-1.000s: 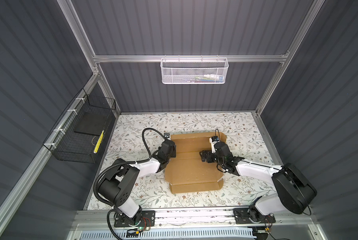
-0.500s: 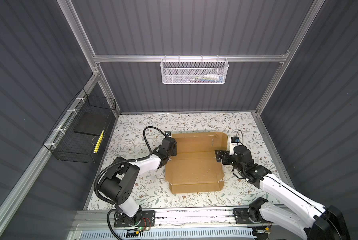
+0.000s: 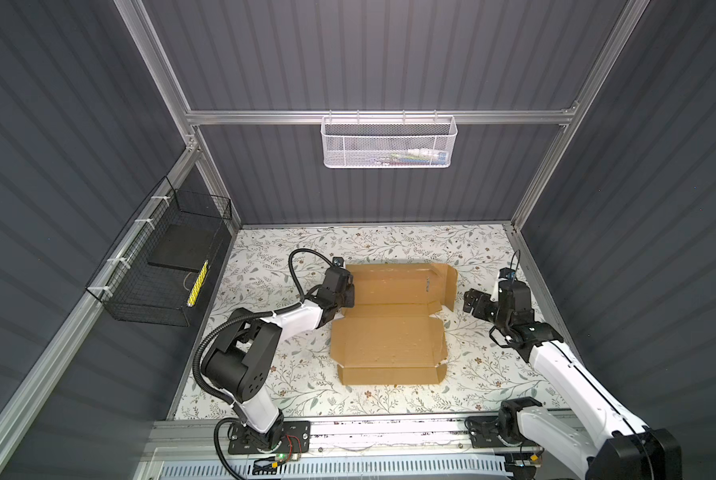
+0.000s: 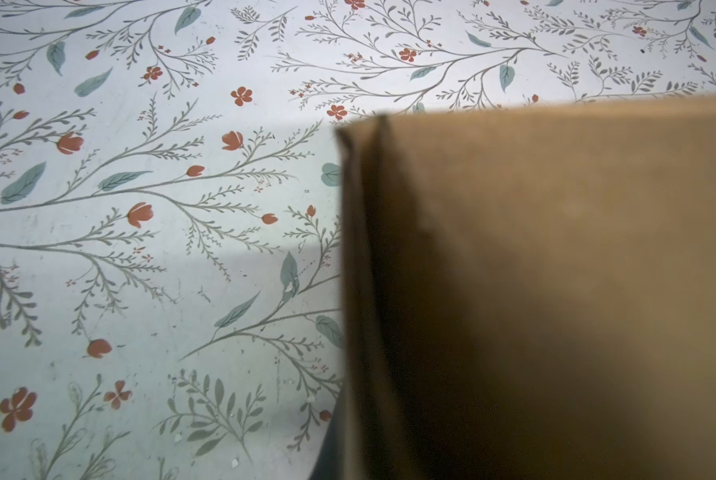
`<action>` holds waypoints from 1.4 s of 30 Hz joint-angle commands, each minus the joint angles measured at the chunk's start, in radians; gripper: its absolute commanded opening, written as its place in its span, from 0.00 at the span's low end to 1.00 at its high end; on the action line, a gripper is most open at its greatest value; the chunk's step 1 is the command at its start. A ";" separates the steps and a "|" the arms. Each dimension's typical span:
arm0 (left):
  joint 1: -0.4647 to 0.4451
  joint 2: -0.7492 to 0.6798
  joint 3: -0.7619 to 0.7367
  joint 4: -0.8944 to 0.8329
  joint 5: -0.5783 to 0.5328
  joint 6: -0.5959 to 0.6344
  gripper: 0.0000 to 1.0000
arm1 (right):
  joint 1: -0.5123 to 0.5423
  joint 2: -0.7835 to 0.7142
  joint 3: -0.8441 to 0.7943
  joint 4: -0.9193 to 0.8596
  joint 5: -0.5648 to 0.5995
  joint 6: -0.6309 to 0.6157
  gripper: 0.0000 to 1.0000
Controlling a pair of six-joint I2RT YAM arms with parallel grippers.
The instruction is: Fold the paper box
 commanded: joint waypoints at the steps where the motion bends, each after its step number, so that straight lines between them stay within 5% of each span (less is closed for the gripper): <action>1: 0.007 0.033 0.018 -0.065 0.038 0.023 0.00 | -0.055 0.036 0.037 0.012 -0.088 0.003 0.93; 20: 0.025 0.068 0.056 -0.104 0.093 0.053 0.00 | -0.165 0.366 0.122 0.119 -0.339 -0.130 0.93; 42: 0.051 0.149 0.113 -0.104 0.237 0.079 0.00 | -0.121 0.422 0.193 0.053 -0.331 -0.222 0.90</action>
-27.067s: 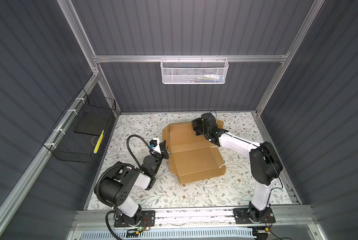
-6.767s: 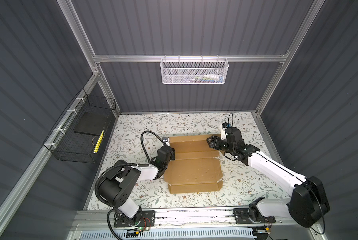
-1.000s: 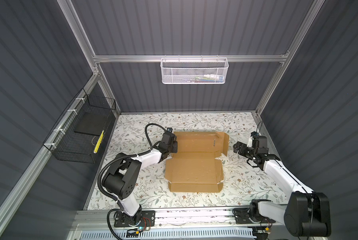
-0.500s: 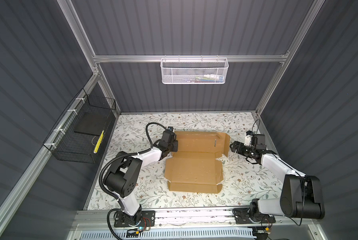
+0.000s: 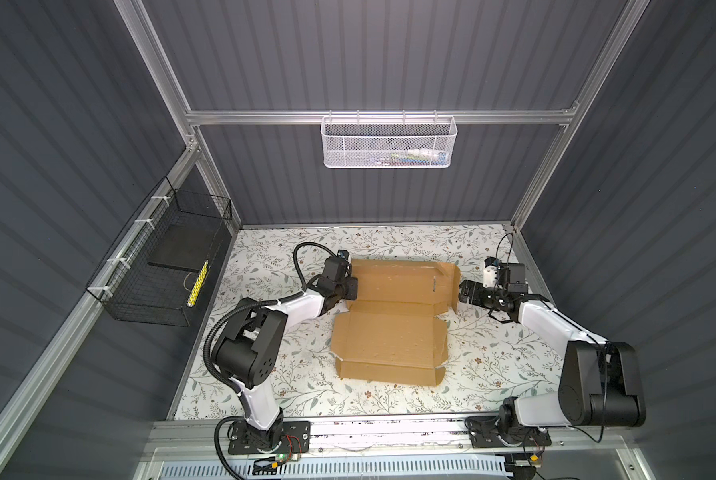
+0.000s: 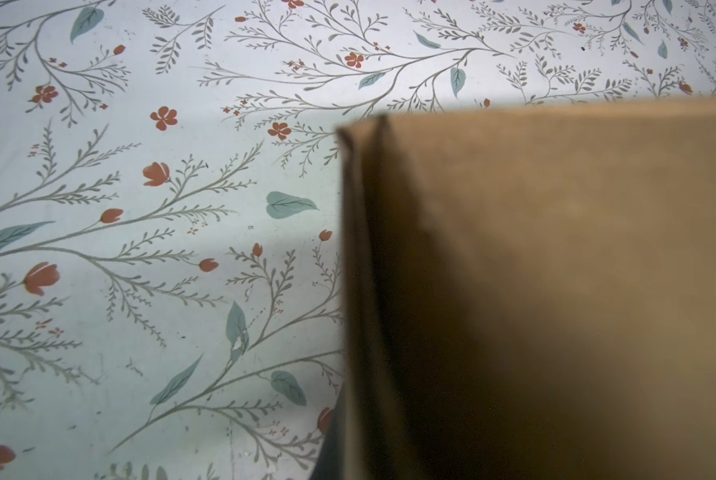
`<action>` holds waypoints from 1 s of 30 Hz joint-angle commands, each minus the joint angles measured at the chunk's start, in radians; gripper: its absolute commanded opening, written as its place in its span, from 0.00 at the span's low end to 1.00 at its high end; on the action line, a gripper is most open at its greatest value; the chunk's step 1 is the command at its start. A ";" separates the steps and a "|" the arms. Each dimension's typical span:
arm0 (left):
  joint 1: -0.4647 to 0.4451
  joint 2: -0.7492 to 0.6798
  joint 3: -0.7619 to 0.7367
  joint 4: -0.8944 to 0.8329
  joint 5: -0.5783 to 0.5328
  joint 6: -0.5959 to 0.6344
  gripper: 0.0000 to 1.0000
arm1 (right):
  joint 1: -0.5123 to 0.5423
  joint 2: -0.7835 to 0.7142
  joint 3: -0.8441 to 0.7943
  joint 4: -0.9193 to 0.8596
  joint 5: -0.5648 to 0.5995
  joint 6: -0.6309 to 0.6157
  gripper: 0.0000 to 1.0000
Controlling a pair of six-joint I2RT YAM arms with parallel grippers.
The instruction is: Fold the paper box
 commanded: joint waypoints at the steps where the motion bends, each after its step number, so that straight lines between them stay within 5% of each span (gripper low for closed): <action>1: 0.001 0.054 -0.003 -0.083 0.060 0.021 0.00 | 0.014 -0.002 0.026 -0.025 0.010 -0.034 0.91; 18: 0.008 0.061 0.006 -0.094 0.112 0.054 0.00 | 0.089 -0.076 0.021 -0.046 0.023 -0.070 0.89; 30: 0.009 0.061 0.019 -0.104 0.166 0.096 0.00 | 0.091 -0.032 0.042 0.027 -0.040 -0.107 0.79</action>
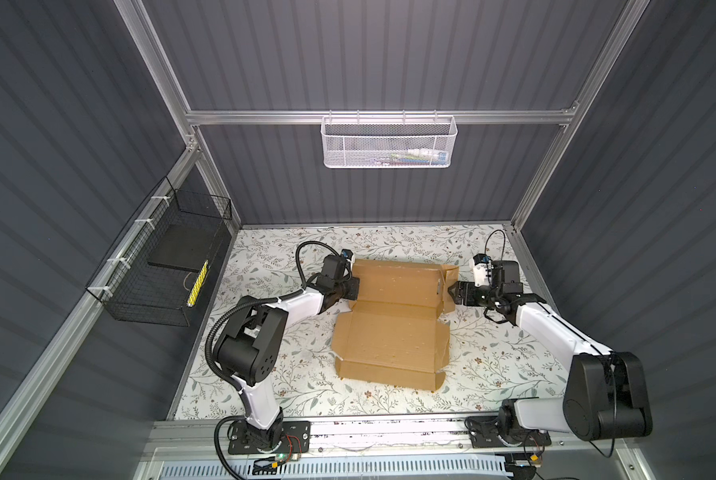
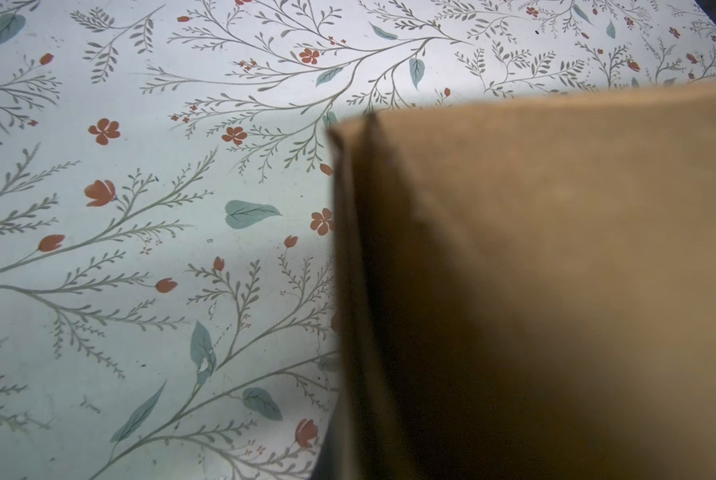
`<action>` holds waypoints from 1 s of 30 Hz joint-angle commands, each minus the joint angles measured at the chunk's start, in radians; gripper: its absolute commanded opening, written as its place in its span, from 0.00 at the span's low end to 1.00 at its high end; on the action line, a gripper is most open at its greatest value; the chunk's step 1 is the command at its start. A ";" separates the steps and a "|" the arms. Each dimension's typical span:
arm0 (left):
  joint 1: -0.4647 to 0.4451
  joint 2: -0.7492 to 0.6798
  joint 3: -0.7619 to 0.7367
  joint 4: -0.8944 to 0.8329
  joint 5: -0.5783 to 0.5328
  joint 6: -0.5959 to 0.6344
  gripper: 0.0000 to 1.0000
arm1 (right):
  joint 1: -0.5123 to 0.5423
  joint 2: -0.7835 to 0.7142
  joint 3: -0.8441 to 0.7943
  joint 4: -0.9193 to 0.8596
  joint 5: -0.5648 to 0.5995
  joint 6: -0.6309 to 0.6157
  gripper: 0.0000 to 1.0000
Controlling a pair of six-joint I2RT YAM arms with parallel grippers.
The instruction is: Fold the paper box
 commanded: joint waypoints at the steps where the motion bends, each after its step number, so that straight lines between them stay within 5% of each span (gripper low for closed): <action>1: -0.004 0.050 0.003 -0.104 0.066 0.032 0.00 | 0.005 0.026 0.030 0.043 -0.064 -0.028 0.77; 11: -0.001 0.072 0.016 -0.105 0.081 0.033 0.00 | 0.006 0.012 0.013 0.053 -0.154 -0.035 0.68; 30: 0.011 0.120 0.041 -0.099 0.075 0.027 0.00 | 0.012 -0.083 -0.044 0.014 -0.239 -0.027 0.75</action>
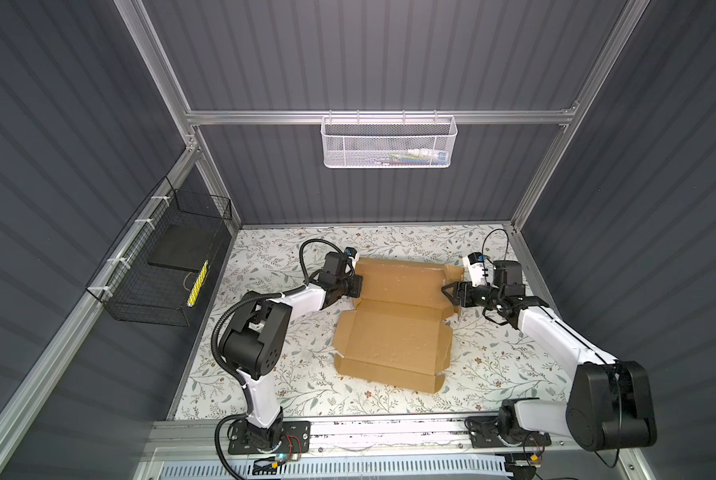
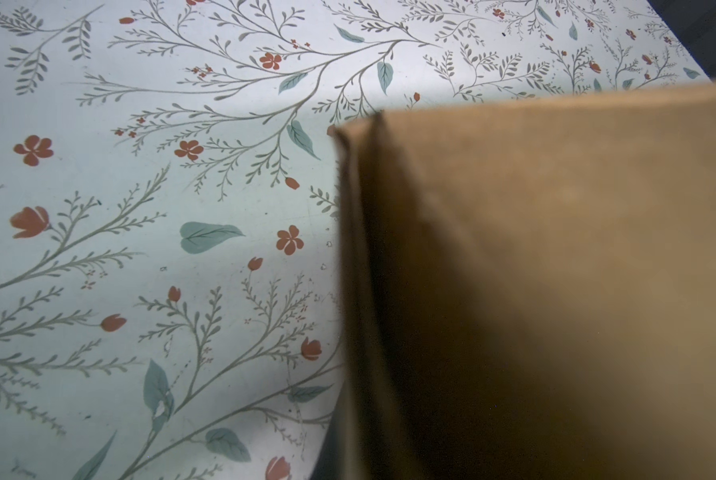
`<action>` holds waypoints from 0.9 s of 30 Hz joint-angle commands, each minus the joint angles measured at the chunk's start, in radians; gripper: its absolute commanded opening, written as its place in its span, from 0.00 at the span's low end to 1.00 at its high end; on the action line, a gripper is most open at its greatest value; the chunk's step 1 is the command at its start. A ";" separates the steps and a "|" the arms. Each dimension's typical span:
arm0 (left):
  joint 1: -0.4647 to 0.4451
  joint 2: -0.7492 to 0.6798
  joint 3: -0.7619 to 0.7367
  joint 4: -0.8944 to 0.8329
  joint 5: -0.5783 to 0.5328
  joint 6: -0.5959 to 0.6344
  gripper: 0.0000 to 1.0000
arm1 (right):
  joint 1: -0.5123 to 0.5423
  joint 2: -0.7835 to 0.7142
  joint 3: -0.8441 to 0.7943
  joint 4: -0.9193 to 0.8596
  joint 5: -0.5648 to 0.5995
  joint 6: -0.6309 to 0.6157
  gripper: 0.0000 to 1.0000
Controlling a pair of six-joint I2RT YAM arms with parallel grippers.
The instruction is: Fold the paper box
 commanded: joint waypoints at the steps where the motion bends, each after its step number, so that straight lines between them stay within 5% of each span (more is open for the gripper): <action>1: 0.002 0.066 -0.015 -0.102 0.000 0.013 0.00 | 0.006 -0.024 -0.020 -0.010 -0.036 -0.003 0.75; 27: 0.002 0.082 -0.007 -0.103 -0.012 -0.012 0.00 | 0.040 -0.128 -0.083 0.020 -0.080 0.077 0.80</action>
